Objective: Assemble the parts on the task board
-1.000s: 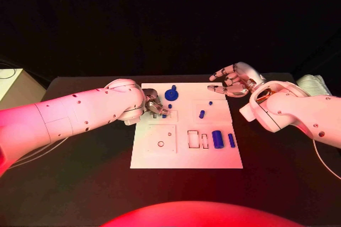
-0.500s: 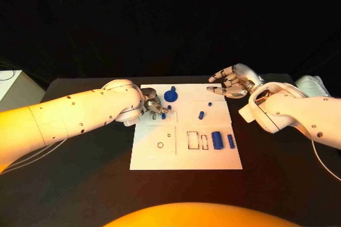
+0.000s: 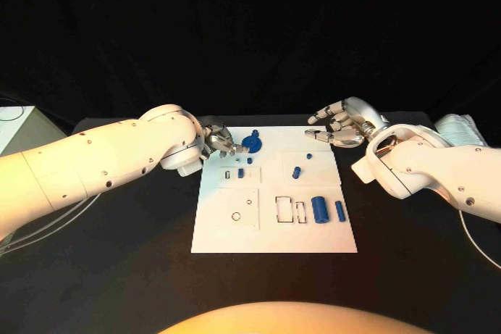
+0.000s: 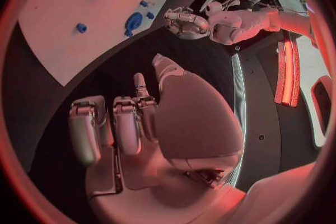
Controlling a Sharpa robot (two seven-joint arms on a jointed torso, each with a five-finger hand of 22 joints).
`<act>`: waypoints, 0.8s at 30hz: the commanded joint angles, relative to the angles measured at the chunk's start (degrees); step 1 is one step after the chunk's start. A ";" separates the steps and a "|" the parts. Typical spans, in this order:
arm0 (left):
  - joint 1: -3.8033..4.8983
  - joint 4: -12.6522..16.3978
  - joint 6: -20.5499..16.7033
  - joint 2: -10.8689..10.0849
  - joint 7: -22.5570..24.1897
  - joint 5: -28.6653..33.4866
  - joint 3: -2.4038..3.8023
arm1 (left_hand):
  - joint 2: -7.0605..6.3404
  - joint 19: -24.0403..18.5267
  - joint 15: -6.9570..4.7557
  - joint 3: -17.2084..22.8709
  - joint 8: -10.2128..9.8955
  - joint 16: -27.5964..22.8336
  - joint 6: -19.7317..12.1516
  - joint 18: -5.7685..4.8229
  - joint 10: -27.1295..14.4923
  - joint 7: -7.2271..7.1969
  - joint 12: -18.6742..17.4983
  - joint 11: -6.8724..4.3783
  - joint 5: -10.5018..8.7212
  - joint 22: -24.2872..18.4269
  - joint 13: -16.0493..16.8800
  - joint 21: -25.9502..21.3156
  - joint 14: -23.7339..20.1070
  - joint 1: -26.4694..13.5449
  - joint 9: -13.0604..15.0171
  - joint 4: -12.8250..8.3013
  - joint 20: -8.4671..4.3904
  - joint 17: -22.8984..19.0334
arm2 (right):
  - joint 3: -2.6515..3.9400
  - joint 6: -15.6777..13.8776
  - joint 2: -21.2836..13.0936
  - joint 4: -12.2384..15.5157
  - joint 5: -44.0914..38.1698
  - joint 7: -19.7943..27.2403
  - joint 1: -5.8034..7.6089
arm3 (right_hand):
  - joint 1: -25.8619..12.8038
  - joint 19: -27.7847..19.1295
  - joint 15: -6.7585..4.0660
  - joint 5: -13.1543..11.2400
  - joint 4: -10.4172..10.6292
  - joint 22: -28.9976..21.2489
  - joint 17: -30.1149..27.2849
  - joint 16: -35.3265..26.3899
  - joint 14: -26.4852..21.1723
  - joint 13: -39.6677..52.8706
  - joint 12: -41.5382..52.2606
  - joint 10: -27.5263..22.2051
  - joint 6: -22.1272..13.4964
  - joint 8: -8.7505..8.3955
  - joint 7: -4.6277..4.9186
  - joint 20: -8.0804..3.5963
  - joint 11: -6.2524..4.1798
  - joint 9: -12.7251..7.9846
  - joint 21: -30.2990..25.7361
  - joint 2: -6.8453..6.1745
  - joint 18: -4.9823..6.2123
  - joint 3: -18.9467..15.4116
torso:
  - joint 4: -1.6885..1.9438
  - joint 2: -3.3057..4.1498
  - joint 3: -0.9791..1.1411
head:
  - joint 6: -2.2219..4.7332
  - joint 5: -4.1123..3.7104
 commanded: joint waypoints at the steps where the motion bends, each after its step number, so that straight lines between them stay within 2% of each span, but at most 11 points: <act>1: 0.60 -1.78 2.98 0.11 0.79 2.26 0.23 | 0.09 -0.95 0.44 0.04 -0.78 -0.46 -0.65 0.78 -1.34 0.45 -0.59 0.41 0.42 -1.02 -1.15 -0.59 2.31 1.48 -0.52 -0.02 0.35 7.09 | 0.02 0.74 0.07 -0.08 -0.02 0.30 -0.04 | -0.53 5.69 0.34 -0.12 0.31 14.65 12.43 -0.33 5.30 11.23 -0.13 1.97 0.07 0.14 -0.07 0.05 0.24 -0.09 -0.14 -0.21 -0.65 0.09 | -0.05 0.02 0.09 | 0.27 0.25; 6: 1.51 -7.00 4.43 1.34 1.27 2.64 0.48 | 0.10 -1.54 0.92 -0.19 -1.97 -0.75 -1.46 0.94 -2.38 1.09 -0.66 0.96 0.48 -1.70 -1.65 -1.02 1.90 2.51 -1.42 0.04 0.82 6.44 | 0.02 0.82 0.14 -0.24 -0.02 0.28 -0.04 | -0.56 5.70 0.34 -0.10 0.30 14.65 12.42 -0.33 5.29 11.22 -0.15 1.96 0.07 0.14 -0.07 0.05 0.24 -0.10 -0.13 -0.19 -0.65 0.10 | -0.11 0.27 -0.04 | 0.88 0.52; 10: 2.26 -10.78 4.87 2.87 1.52 2.58 0.53 | 0.17 -1.43 1.14 -0.41 -2.54 -0.70 -1.86 0.90 -2.64 1.38 -0.56 1.21 0.46 -1.52 -1.66 -0.99 1.91 2.49 -1.86 0.09 1.00 6.52 | 0.02 0.87 0.25 -0.33 -0.02 0.28 -0.04 | -0.58 5.71 0.34 -0.08 0.28 14.66 12.39 -0.34 5.29 11.22 -0.15 1.96 0.06 0.14 -0.07 0.05 0.23 -0.11 -0.11 -0.18 -0.66 0.12 | -0.25 0.48 0.01 | 1.23 0.67; 16: 2.91 -15.43 6.14 5.46 1.54 2.25 0.51 | 0.34 -1.40 1.21 -0.43 -2.67 -0.66 -1.91 0.90 -2.69 1.45 -0.50 1.28 0.48 -1.48 -1.65 -0.97 1.94 2.45 -1.99 0.12 1.06 6.57 | 0.02 0.89 0.38 -0.34 -0.03 0.29 -0.04 | -0.58 5.71 0.34 -0.08 0.28 14.66 12.39 -0.34 5.29 11.22 -0.15 1.96 0.06 0.14 -0.07 0.05 0.23 -0.11 -0.11 -0.18 -0.66 0.12 | -0.12 0.51 -0.06 | 1.18 0.50; 20: 3.03 -17.93 7.62 7.01 1.42 2.28 0.34 | 0.37 -1.43 1.22 -0.44 -2.70 -0.68 -1.92 0.90 -2.71 1.46 -0.49 1.29 0.47 -1.51 -1.65 -0.99 1.91 2.44 -2.02 0.11 1.07 6.53 | 0.03 0.91 0.42 -0.29 -0.03 0.29 -0.04 | -0.58 5.71 0.34 -0.08 0.28 14.66 12.39 -0.34 5.29 11.22 -0.15 1.96 0.06 0.14 -0.07 0.05 0.23 -0.11 -0.11 -0.18 -0.66 0.12 | -0.22 0.68 -0.11 | 1.25 0.65; 24: 3.07 -20.38 9.08 8.49 1.40 2.62 -0.27 | 0.46 -1.58 1.30 -0.53 -2.84 -0.74 -1.98 0.94 -2.85 1.55 -0.47 1.38 0.39 -1.70 -1.66 -1.08 1.83 2.36 -2.15 0.12 1.14 6.38 | 0.03 0.92 0.45 -0.26 -0.03 0.29 -0.04 | -0.58 5.71 0.34 -0.08 0.28 14.66 12.39 -0.34 5.29 11.22 -0.15 1.96 0.06 0.14 -0.07 0.05 0.23 -0.11 -0.11 -0.18 -0.66 0.12 | -0.27 0.85 -0.16 | 1.37 0.68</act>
